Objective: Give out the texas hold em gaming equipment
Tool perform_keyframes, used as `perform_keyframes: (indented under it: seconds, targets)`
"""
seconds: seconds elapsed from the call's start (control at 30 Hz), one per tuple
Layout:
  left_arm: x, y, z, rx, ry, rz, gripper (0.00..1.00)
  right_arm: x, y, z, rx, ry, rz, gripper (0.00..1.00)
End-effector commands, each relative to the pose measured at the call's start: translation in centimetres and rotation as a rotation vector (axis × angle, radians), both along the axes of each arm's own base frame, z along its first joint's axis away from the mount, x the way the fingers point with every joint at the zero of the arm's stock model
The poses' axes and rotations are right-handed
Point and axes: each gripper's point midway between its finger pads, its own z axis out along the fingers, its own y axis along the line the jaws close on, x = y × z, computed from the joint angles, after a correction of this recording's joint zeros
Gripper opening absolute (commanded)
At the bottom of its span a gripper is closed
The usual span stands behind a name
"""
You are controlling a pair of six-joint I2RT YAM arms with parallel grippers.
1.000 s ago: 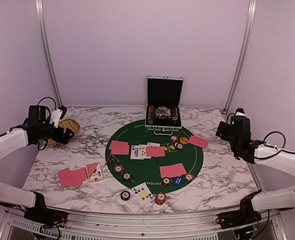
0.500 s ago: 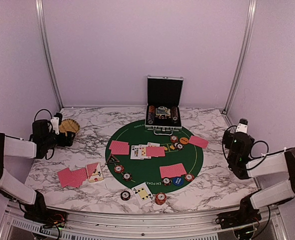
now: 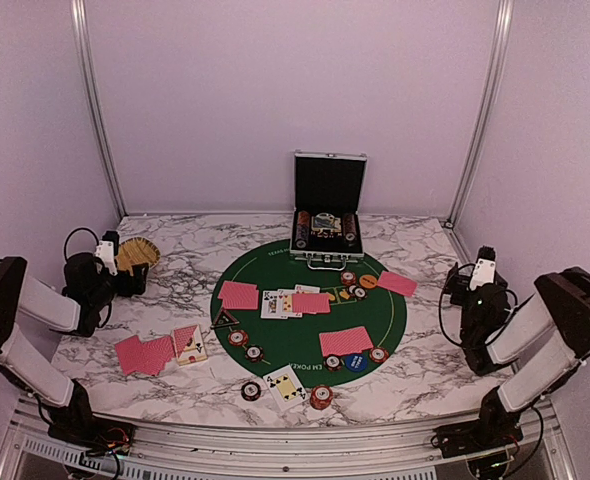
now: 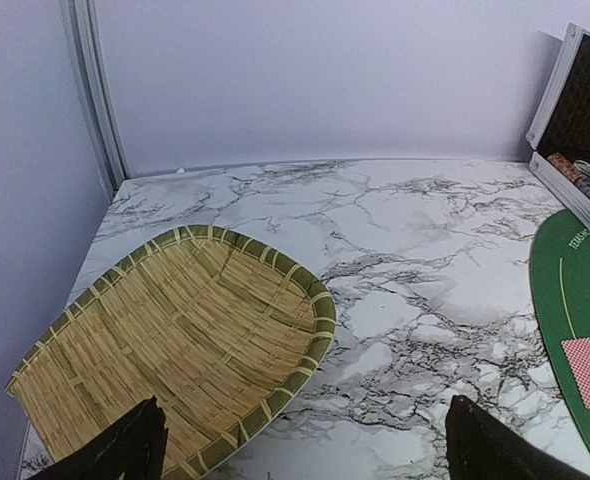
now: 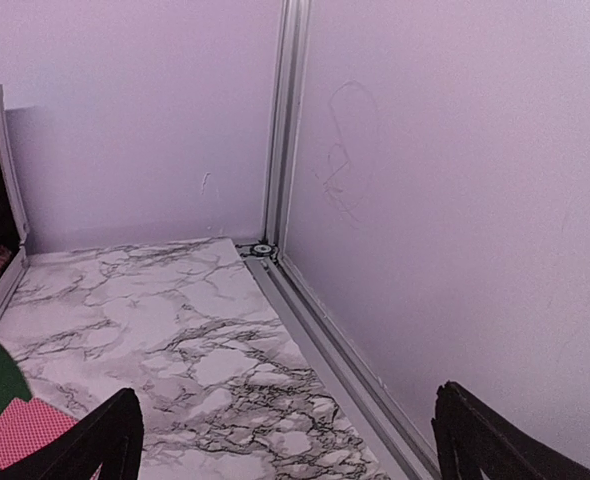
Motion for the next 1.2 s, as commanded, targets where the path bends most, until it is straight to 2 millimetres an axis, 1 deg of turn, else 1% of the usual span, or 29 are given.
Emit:
perform_keyframes:
  seconds: [0.0, 0.03, 0.07, 0.1, 0.17, 0.2, 0.23, 0.27, 0.33, 0.43, 1.17]
  targets:
    - [-0.2, 1.0, 2.3, -0.003, -0.119, 0.054, 0.99, 1.2, 2.0, 1.5, -0.053, -0.077, 0.131, 0.99]
    - [-0.5, 1.2, 2.4, -0.005, -0.14, 0.064, 0.99, 1.1, 1.7, 1.0, -0.032, -0.065, 0.131, 0.99]
    - [-1.1, 1.3, 2.2, -0.007, -0.161, 0.071, 0.99, 1.0, 1.9, 1.0, -0.042, -0.078, 0.152, 0.99]
    - [-1.5, 1.1, 2.6, -0.012, -0.202, 0.064, 0.99, 1.0, 2.1, 1.1, -0.063, -0.09, 0.162, 0.99]
    - [-1.3, 1.0, 2.0, -0.004, -0.163, 0.055, 0.99, 1.7, 2.1, 0.6, -0.057, -0.055, 0.153, 0.99]
    - [-1.3, 1.0, 2.1, -0.006, -0.172, 0.058, 0.99, 2.2, 2.0, 0.3, -0.046, -0.035, 0.144, 0.99]
    - [-1.3, 1.0, 2.2, -0.006, -0.177, 0.059, 0.99, 2.8, 1.6, 0.1, -0.036, -0.024, 0.133, 0.99]
    - [-1.3, 1.0, 2.2, -0.006, -0.175, 0.059, 0.99, 3.2, 0.8, -0.1, -0.013, -0.013, 0.107, 0.99]
    - [-1.3, 1.0, 2.2, -0.006, -0.174, 0.059, 0.99, 3.4, 0.0, -0.6, 0.036, 0.009, 0.11, 0.99]
    - [-1.3, 1.1, 2.2, -0.006, -0.175, 0.062, 0.99, 3.2, 0.0, -0.3, 0.023, -0.013, 0.114, 0.99]
    - [-1.2, 1.1, 2.2, -0.006, -0.173, 0.064, 0.99, 3.3, 0.1, -0.3, 0.022, -0.009, 0.116, 0.99]
